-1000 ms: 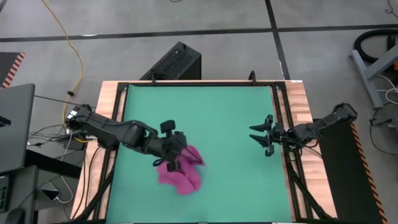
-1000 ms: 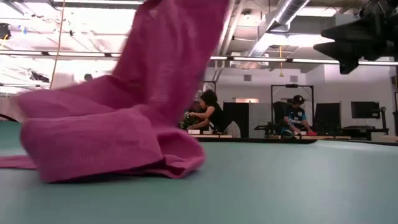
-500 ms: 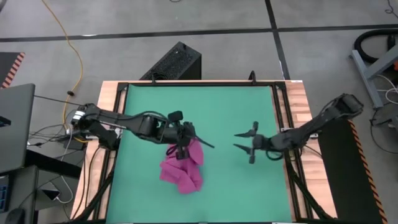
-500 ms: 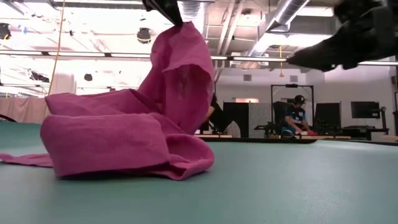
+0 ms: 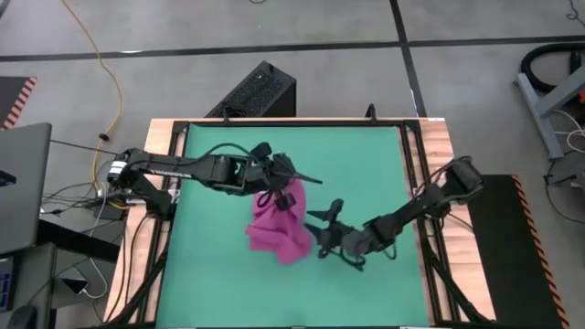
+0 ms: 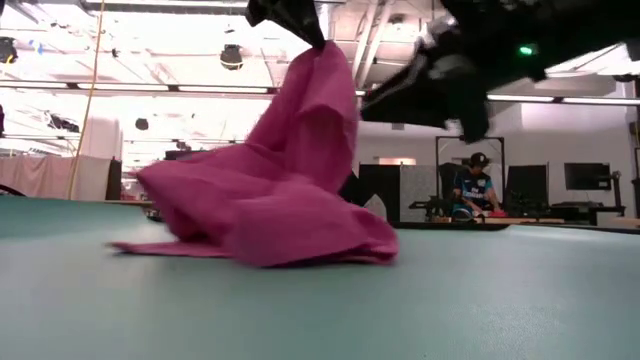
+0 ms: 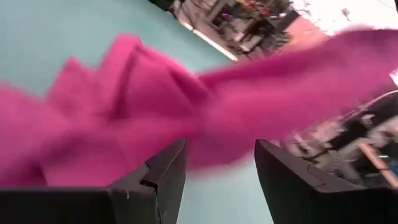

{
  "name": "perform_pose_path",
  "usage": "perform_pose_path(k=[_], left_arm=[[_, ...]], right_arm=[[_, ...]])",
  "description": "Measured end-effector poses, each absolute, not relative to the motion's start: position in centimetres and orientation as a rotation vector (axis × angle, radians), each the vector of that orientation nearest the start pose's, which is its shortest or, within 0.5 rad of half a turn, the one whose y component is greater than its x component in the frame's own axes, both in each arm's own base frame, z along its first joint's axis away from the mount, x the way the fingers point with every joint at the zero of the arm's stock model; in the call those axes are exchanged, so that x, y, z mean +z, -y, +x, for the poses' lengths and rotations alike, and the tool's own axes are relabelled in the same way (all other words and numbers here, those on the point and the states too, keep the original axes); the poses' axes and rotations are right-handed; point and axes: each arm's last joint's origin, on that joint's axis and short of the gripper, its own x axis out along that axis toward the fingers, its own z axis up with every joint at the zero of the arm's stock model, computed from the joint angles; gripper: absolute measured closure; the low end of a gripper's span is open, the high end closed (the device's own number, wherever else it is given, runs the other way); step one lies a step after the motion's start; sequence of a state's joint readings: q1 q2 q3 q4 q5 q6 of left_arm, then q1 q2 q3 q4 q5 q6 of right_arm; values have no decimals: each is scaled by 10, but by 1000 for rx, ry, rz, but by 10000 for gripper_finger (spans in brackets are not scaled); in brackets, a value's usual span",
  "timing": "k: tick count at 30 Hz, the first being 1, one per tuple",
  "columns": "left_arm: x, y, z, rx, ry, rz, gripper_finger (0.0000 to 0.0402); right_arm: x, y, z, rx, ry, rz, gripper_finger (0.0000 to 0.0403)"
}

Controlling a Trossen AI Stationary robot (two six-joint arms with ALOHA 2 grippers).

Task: Roll towel
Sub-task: Fold the violet towel

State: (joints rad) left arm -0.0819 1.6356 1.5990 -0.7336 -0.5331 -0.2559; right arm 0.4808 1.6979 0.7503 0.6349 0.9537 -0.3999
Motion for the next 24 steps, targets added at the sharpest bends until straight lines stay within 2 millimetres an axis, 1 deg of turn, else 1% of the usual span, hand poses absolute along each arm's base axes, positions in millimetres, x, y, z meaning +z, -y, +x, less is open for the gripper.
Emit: perform_pose_path(k=[2,6,8,10,14,18,22,24], left_arm=[[353,8,350,539,-682,-19,401],[353,-4,350,575,-680,-45,401],[353,-5,351,574,-677,-53,401],[353,-5,351,560,-674,-64,401],[353,-4,351,552,-675,-72,401],[353,-2,352,515,-684,-90,401],[353,0,352,505,-685,-88,401],[353,0,352,505,-685,-87,401]], right_arm=[[175,-136,308,-489,-341,-628,190],[178,-145,323,-625,-340,-624,190],[177,-147,331,-649,-345,-633,190],[170,-145,339,-692,-378,-678,190],[149,-137,355,-758,-460,-774,193],[133,-125,369,-969,-537,-829,197],[123,-118,380,-1036,-603,-894,212],[125,-118,384,-1043,-599,-886,232]])
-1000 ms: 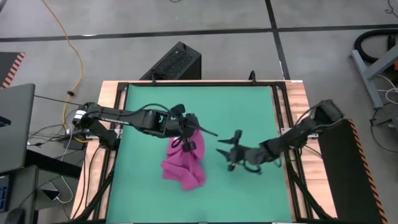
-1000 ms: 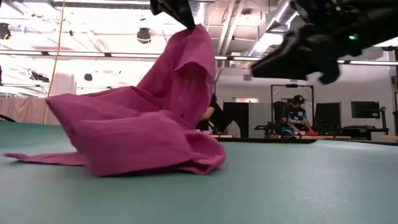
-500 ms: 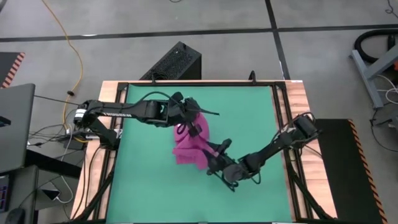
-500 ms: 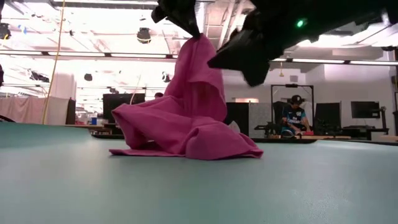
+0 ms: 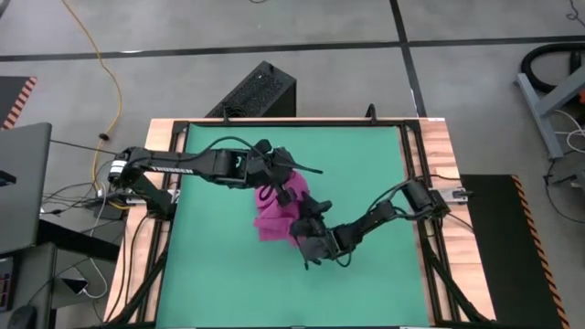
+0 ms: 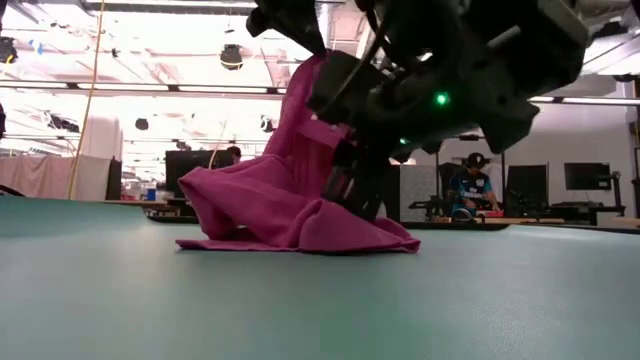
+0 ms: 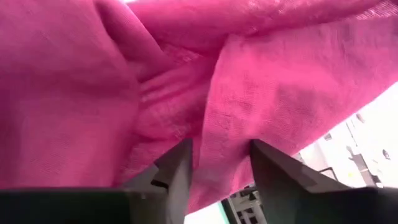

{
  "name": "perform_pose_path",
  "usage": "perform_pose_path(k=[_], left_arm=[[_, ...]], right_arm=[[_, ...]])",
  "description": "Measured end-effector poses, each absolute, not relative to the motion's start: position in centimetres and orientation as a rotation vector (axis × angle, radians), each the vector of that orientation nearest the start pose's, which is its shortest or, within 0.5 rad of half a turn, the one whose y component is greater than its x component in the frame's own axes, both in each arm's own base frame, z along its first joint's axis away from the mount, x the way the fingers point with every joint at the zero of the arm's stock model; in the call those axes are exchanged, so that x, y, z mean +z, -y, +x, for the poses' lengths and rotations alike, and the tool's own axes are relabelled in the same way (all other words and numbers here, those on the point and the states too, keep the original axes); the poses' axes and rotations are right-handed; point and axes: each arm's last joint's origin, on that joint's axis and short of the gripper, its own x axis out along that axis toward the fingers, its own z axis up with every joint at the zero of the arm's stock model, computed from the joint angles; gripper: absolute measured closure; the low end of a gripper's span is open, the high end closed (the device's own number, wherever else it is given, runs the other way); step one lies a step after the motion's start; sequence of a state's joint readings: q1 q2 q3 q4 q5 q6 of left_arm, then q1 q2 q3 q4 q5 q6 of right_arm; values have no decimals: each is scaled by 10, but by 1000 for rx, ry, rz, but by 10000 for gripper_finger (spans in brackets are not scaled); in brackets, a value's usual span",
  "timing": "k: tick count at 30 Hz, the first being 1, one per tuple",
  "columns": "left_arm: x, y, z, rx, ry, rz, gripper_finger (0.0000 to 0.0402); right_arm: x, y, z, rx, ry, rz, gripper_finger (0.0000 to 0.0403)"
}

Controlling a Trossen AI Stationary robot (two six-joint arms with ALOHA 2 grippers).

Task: Roll towel
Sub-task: Fold the violet towel

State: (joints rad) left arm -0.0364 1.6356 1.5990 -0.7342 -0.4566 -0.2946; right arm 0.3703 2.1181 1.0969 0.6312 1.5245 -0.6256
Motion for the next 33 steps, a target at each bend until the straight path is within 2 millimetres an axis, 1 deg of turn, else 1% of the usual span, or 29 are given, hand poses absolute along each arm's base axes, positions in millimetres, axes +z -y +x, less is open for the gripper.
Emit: perform_pose_path(k=[2,4,6,7,10,13,16,18,21,24,27,29,31,33], left_arm=[[352,0,351,501,-690,-86,401],[352,0,351,499,-703,-74,401],[350,0,349,496,-722,-60,401],[350,0,349,496,-730,-58,401],[348,0,347,486,-769,-26,401],[345,1,343,450,-832,4,402],[341,2,339,410,-891,5,394],[340,3,337,381,-924,2,381],[336,5,333,305,-1000,-10,354],[333,9,328,219,-1071,-53,332],[328,19,330,192,-1046,-46,323],[318,27,332,179,-1025,-19,322],[303,34,333,166,-1029,6,321],[287,36,332,159,-1045,11,321]], right_arm=[[129,-121,386,-1044,-584,-868,265],[135,-124,384,-1040,-581,-872,313],[144,-130,381,-1028,-579,-887,371],[150,-134,379,-1017,-576,-894,384],[171,-146,371,-1013,-534,-857,393],[196,-155,358,-1010,-485,-803,396],[221,-158,342,-1006,-412,-703,396],[229,-157,330,-1005,-373,-644,396],[230,-155,310,-993,-316,-561,396],[228,-152,286,-976,-236,-436,396],[218,-146,265,-962,-182,-345,396],[209,-141,254,-958,-153,-293,396],[205,-135,243,-956,-121,-234,396],[202,-133,233,-944,-90,-176,396]])
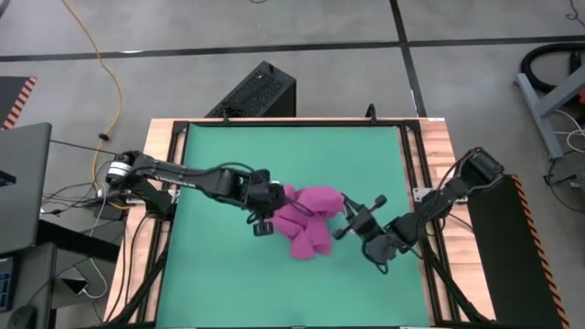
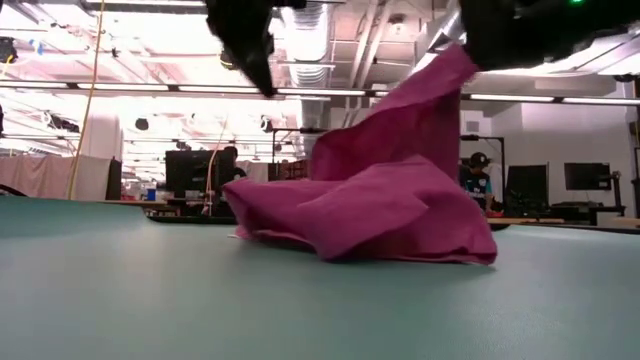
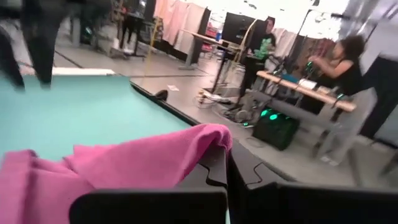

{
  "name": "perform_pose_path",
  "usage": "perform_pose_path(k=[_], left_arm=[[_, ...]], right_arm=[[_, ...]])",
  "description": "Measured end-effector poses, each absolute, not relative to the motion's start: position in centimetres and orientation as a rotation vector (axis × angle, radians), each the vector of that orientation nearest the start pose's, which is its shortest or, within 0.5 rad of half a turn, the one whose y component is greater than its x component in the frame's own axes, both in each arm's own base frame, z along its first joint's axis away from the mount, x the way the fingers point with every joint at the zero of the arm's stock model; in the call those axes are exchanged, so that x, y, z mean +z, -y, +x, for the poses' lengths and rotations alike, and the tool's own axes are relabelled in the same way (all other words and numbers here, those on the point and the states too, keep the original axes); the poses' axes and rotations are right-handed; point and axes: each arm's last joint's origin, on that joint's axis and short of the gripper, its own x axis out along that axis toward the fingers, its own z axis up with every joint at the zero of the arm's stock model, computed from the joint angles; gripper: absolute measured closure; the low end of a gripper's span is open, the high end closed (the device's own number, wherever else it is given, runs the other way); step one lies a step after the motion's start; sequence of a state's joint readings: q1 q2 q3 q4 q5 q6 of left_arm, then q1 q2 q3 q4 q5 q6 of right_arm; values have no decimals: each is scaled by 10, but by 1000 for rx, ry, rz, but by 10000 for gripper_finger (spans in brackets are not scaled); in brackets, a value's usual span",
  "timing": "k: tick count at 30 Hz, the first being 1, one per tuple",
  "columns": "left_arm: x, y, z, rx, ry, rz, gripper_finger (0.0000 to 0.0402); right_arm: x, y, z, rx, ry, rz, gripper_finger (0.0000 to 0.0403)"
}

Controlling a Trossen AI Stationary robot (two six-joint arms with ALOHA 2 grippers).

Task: Roll towel
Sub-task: Fold the violet towel

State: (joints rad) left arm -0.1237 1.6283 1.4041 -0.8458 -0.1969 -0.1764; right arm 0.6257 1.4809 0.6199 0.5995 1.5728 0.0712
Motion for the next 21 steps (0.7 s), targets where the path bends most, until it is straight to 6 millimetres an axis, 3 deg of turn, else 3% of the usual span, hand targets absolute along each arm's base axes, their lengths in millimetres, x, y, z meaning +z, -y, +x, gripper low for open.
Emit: perform_pose_path(k=[7,15,18,21], left_arm=[[228,36,335,57,-931,-69,312],[189,12,330,158,-800,-129,259],[174,11,322,134,-848,-154,254],[167,17,313,109,-936,-196,280]], right_arm=[[190,-131,204,-881,-20,-43,396],[172,-126,190,-858,5,12,396],[172,-125,190,-860,3,8,396],[172,-124,191,-866,-4,-7,396]])
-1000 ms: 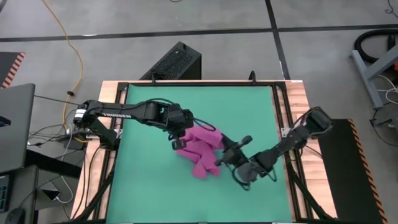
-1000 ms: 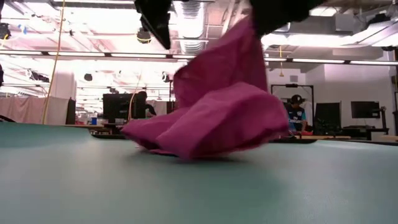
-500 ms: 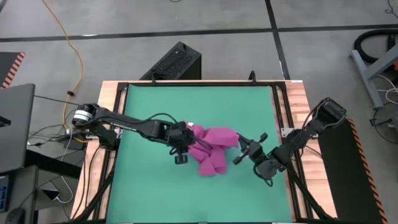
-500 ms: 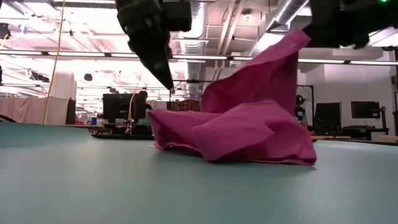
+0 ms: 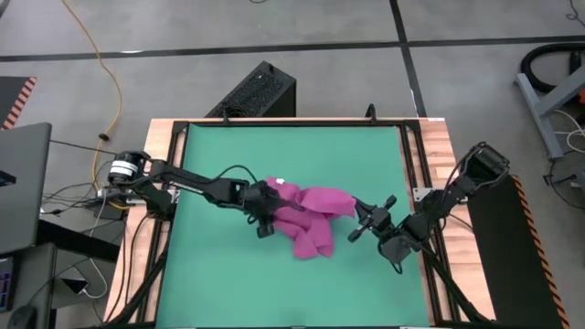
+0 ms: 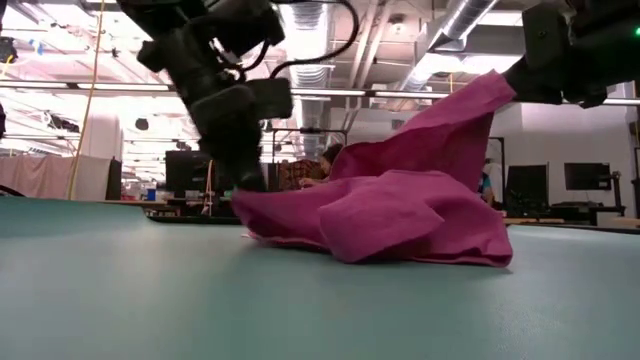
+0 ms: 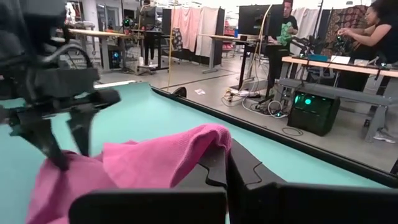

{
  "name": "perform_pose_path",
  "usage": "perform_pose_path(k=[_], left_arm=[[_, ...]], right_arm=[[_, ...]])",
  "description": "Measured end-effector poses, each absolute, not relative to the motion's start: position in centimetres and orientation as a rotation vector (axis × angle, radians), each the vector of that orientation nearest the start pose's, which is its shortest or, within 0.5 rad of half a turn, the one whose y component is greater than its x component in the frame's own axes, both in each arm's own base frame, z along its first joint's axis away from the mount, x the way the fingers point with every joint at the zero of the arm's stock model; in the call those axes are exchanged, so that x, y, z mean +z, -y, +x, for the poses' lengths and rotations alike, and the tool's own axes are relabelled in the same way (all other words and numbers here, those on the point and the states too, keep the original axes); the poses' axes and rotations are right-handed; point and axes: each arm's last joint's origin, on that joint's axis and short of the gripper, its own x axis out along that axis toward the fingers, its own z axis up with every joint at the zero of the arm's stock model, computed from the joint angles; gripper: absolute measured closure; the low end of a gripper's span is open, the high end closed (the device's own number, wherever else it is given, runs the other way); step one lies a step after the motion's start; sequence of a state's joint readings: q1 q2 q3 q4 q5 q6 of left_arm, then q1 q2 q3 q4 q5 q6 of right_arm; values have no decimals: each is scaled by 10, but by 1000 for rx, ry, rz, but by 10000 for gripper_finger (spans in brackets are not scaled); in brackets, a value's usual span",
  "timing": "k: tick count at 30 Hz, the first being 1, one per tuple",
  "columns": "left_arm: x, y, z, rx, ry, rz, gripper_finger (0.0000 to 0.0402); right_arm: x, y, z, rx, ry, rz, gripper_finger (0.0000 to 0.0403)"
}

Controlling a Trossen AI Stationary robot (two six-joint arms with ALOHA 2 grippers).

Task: Roll towel
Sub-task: Fold the violet towel

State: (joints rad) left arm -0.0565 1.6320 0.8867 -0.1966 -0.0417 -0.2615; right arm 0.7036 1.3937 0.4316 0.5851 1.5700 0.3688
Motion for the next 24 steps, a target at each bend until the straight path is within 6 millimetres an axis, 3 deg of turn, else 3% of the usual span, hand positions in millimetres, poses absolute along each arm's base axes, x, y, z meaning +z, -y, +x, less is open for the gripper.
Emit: perform_pose_path(k=[7,10,14,19,24], left_arm=[[163,62,280,-99,-1255,-255,391],[160,81,268,-80,-1339,-229,395],[167,93,263,90,-1237,-145,401],[203,80,270,221,-909,44,400],[237,18,280,185,-750,33,375]], right_arm=[[171,-122,192,-875,-9,-18,395],[171,-121,193,-875,-12,-20,395],[171,-121,193,-864,-20,-25,394],[170,-119,195,-848,-33,-24,393],[169,-114,200,-809,-59,-9,393]])
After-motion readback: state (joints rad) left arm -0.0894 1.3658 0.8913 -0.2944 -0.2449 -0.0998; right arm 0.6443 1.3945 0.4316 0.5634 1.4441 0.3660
